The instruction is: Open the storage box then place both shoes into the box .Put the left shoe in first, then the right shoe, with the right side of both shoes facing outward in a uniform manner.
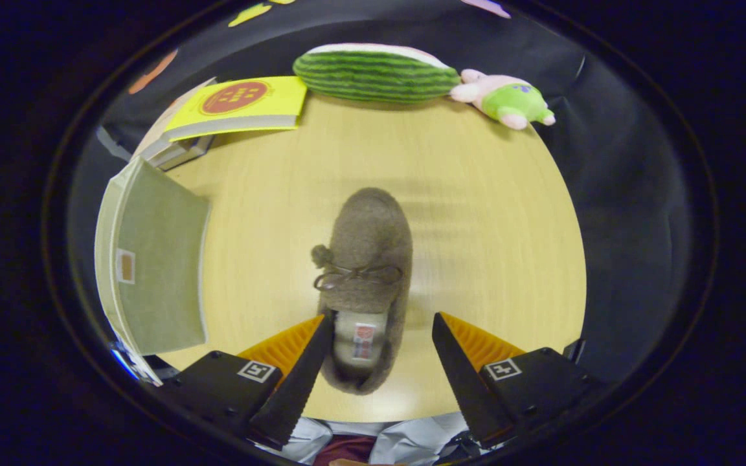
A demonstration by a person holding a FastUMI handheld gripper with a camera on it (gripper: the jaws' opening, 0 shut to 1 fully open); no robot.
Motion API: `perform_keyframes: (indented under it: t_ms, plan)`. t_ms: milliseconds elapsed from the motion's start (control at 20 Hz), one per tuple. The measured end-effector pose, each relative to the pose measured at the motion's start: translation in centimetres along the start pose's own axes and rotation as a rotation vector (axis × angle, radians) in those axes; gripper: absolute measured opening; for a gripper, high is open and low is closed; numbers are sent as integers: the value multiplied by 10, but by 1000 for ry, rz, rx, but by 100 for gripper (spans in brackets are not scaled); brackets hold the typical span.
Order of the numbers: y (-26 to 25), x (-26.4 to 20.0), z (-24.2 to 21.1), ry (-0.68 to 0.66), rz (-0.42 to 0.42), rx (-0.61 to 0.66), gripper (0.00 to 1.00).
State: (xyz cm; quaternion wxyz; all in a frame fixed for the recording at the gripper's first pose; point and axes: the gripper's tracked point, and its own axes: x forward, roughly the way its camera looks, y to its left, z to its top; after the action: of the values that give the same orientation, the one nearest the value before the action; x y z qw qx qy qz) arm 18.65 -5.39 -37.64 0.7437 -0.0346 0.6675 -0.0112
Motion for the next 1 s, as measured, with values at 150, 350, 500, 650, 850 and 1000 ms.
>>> perform_keyframes:
  t_ms: [150, 350, 500, 650, 850, 1000]
  plan:
    - [-13, 27, -4, 50, -16, 7, 75]
    - [-1, 37, -3, 61, 88, 27, 11]
    - [1, 19, 2, 43, 84, 17, 7]
    - [14, -13, 7, 17, 122, 20, 6]
    - [30, -52, 7, 4, 147, 22, 6]
    - [48, -81, 13, -42, 151, 1, 6]
